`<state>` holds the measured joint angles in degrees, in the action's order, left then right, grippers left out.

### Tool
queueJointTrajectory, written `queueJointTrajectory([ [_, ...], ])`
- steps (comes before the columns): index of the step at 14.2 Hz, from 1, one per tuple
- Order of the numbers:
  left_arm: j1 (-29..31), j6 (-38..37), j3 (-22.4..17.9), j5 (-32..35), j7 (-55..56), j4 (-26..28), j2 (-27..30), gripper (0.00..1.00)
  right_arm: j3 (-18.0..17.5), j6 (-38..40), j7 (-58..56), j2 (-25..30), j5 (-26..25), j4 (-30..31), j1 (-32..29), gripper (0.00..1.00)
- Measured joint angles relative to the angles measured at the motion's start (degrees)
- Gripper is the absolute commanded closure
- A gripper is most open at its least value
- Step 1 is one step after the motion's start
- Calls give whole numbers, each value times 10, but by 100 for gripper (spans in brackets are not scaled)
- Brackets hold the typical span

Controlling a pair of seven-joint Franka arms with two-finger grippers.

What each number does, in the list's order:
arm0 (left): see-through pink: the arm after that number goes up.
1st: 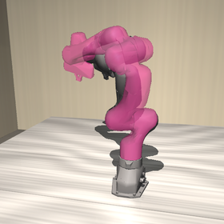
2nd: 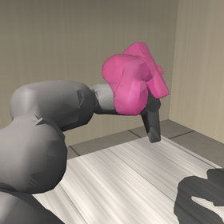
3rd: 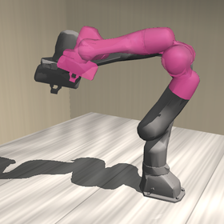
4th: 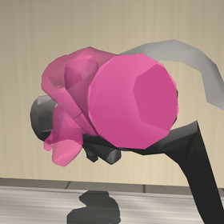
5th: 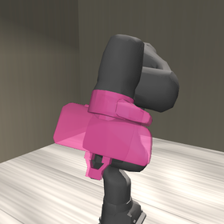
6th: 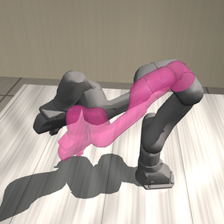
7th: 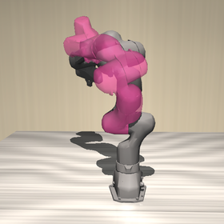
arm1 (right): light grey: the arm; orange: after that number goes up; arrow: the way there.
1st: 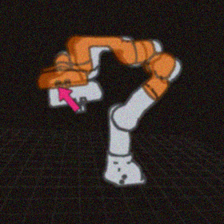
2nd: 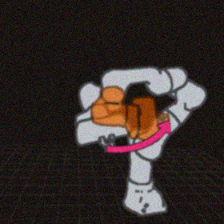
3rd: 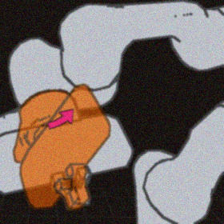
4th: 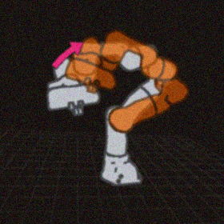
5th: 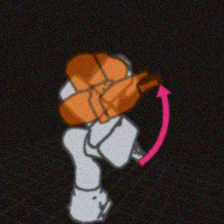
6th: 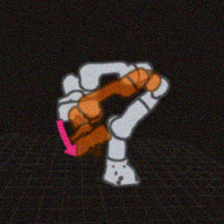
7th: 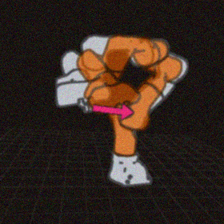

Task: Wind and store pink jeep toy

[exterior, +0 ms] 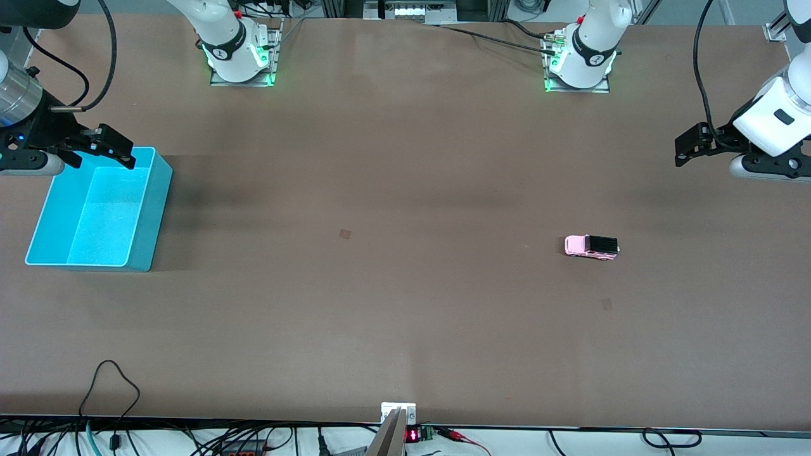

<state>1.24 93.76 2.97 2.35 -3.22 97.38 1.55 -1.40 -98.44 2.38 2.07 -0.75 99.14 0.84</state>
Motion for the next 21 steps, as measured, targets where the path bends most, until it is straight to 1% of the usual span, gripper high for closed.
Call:
queueJointTrajectory([
  [10,0,-3,0,0,0,0,-2,0,0,1,-2,0,0,0,0,0],
  [15,0,-13,1,1,0,-1,-22,0,0,1,-2,0,0,0,0,0],
  [18,-1,-55,11,1,-1,-1,-26,0,0,1,-2,0,0,0,0,0],
  [21,-4,-109,27,1,-35,-2,-27,0,0,1,-2,0,0,0,-1,0],
])
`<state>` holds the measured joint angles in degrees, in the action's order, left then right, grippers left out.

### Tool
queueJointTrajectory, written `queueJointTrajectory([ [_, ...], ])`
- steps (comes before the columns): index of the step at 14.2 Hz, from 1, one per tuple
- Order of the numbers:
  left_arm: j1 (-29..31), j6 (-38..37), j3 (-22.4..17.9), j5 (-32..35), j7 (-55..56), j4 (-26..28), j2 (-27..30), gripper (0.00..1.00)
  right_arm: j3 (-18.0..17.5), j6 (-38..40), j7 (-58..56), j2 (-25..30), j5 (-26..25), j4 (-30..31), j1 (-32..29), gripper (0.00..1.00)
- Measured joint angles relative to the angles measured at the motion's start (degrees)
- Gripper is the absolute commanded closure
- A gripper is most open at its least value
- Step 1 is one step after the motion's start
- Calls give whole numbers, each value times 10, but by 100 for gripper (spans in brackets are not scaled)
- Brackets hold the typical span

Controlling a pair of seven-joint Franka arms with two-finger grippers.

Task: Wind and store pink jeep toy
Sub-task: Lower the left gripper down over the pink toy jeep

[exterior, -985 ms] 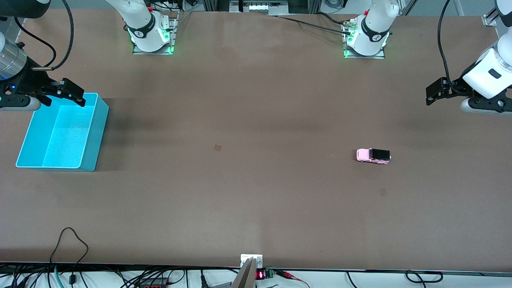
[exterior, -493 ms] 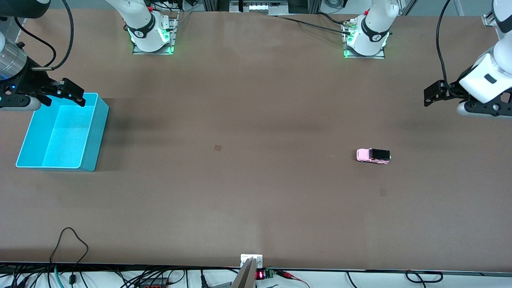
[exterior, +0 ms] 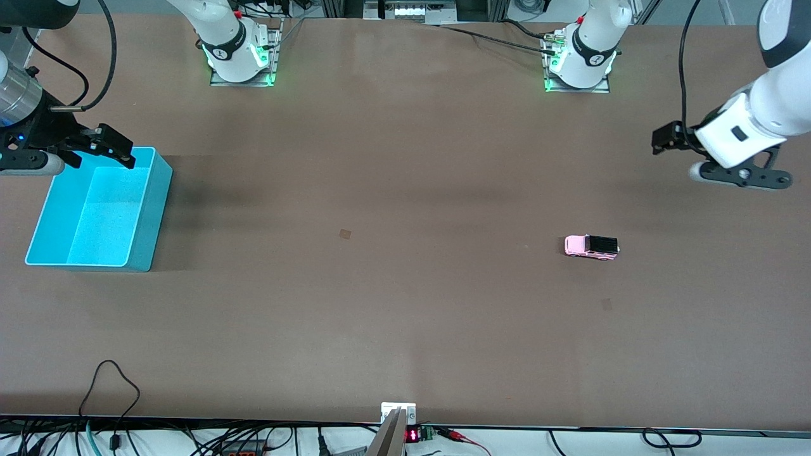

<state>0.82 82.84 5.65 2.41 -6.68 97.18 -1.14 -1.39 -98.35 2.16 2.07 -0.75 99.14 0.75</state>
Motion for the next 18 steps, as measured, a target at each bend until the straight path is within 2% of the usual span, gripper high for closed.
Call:
queueJointTrajectory([
  [3,-5,-18,19,0,-61,0,-5,0,0,0,0,0,0,0,0,0],
  [7,-8,-17,23,0,-225,1,-31,0,0,0,0,0,0,0,-1,0],
  [10,-8,12,23,0,-342,4,-58,0,0,0,0,0,0,0,-1,0],
  [14,-4,101,21,2,-497,19,-104,0,0,0,0,0,0,0,-1,0],
  [18,0,260,21,16,-624,84,-150,0,0,0,-1,0,0,0,-2,0],
])
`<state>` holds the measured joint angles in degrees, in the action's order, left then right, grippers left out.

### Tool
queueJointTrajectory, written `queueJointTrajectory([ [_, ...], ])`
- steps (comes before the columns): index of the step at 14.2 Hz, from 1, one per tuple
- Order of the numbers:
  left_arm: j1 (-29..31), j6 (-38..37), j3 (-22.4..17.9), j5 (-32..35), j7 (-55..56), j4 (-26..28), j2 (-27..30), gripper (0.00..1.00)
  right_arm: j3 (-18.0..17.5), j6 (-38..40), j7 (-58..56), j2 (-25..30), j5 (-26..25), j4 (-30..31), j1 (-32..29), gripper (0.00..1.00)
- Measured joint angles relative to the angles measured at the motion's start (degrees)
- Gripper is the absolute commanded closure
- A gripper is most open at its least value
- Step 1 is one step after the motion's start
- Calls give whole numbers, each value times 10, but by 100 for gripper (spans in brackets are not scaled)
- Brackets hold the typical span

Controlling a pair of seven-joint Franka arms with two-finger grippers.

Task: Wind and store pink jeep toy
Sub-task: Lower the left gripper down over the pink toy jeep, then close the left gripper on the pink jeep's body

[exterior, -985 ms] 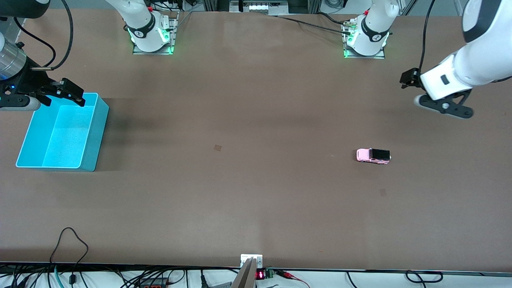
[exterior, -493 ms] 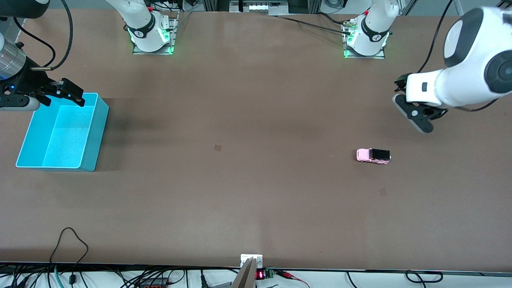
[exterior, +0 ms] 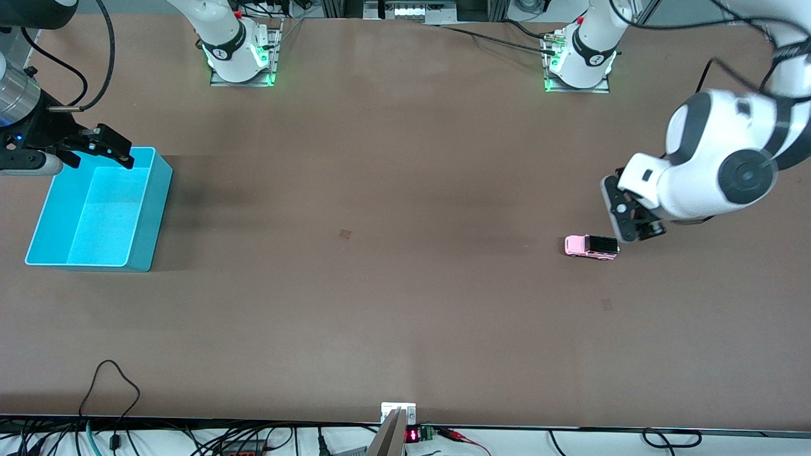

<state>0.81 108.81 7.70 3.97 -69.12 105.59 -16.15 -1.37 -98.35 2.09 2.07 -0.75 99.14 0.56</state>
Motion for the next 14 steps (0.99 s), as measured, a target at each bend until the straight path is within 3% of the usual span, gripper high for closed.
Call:
queueJointTrajectory([
  [8,40,319,-2,33,-153,133,-69,0,0,0,0,0,0,0,-1,0],
  [10,43,356,-2,33,-160,143,-87,18,0,0,0,0,0,0,-1,0],
  [14,44,368,-2,33,-162,150,-99,76,0,0,0,0,0,0,-2,0],
])
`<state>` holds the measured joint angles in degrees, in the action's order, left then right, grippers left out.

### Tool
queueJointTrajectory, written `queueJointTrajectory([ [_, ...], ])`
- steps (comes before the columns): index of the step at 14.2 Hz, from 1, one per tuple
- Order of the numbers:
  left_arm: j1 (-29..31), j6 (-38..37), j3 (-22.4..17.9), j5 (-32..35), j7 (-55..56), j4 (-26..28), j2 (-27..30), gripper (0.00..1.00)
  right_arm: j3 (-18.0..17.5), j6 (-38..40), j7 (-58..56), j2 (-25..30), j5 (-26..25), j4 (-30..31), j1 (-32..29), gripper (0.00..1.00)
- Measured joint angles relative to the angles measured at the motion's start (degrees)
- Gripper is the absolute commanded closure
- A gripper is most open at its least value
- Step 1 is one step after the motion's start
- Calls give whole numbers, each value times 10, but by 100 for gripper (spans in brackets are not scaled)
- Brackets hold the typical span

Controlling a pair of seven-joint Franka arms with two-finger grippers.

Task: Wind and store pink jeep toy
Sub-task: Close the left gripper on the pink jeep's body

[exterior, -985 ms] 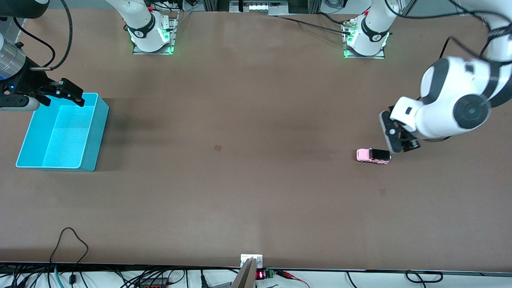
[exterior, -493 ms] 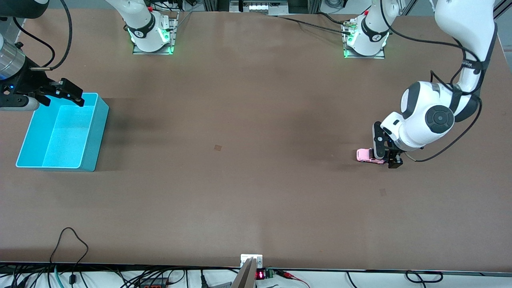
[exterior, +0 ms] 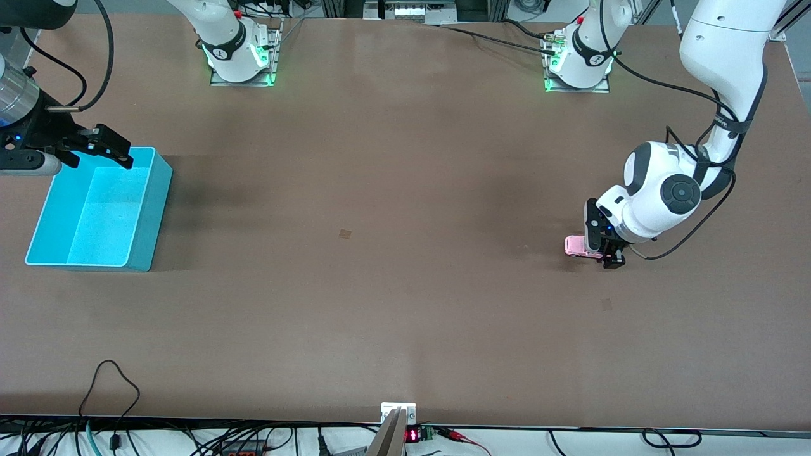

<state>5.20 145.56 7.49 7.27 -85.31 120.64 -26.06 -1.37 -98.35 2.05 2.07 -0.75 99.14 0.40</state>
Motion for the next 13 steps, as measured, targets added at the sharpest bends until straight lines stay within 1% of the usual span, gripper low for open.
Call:
queueJointTrajectory([
  [1,2,0,0,0,0,0,0,83,0,0,0,0,0,0,0,0],
  [3,9,0,0,0,0,0,1,88,0,0,0,0,0,0,0,0],
  [10,17,-1,0,0,8,0,0,88,0,0,0,0,0,0,-1,0],
  [13,18,-3,-9,0,8,-1,0,88,0,0,0,0,0,0,-1,0],
])
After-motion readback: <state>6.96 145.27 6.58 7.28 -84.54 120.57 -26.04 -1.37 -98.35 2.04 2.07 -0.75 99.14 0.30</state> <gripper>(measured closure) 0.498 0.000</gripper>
